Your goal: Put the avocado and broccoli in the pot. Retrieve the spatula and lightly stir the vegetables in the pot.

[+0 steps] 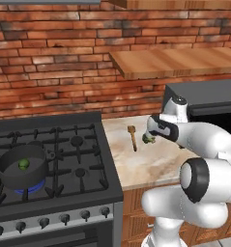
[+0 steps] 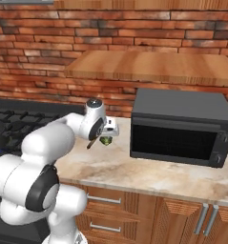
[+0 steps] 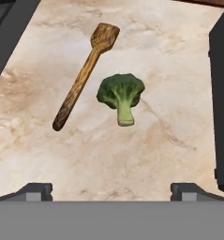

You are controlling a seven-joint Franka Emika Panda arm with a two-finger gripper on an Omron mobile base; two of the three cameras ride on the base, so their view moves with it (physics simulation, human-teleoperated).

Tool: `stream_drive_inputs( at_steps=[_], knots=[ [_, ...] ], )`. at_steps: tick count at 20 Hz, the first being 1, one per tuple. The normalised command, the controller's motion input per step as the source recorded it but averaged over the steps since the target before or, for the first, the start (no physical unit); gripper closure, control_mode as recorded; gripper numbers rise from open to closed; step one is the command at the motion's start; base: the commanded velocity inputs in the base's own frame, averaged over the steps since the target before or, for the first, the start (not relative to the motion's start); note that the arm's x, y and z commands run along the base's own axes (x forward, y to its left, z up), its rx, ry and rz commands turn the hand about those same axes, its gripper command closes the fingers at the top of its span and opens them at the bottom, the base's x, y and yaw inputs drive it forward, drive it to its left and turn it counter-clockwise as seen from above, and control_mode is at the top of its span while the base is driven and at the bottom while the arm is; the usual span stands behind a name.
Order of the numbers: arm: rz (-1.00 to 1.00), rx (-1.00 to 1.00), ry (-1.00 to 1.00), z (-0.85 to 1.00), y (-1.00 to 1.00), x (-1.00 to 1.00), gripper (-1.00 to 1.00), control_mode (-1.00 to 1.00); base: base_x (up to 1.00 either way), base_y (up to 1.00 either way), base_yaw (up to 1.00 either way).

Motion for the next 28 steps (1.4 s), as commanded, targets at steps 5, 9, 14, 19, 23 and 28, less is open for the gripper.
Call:
stream_drive_inputs(
  at_steps=[5,9,14,19,23,28],
  knots=[
    [0.01,0.0,0.08,0.0,0.0,0.45,-1.0,-1.0,0.0,0.0,0.0],
    [0.0,0.0,0.11,-0.22,0.01,0.28,-1.0,-1.0,0.0,0.0,0.0],
    [0.0,0.0,0.01,-0.55,0.02,0.07,-1.0,-1.0,0.0,0.0,0.0],
    [0.0,0.0,0.0,-0.4,0.0,0.15,-1.0,-1.0,0.0,0.0,0.0],
    [0.0,0.01,0.0,-0.17,0.0,0.15,-1.0,-1.0,0.0,0.0,0.0],
    [0.0,0.08,0.0,0.0,0.0,0.22,-1.0,-1.0,0.0,0.0,0.0]
  ],
)
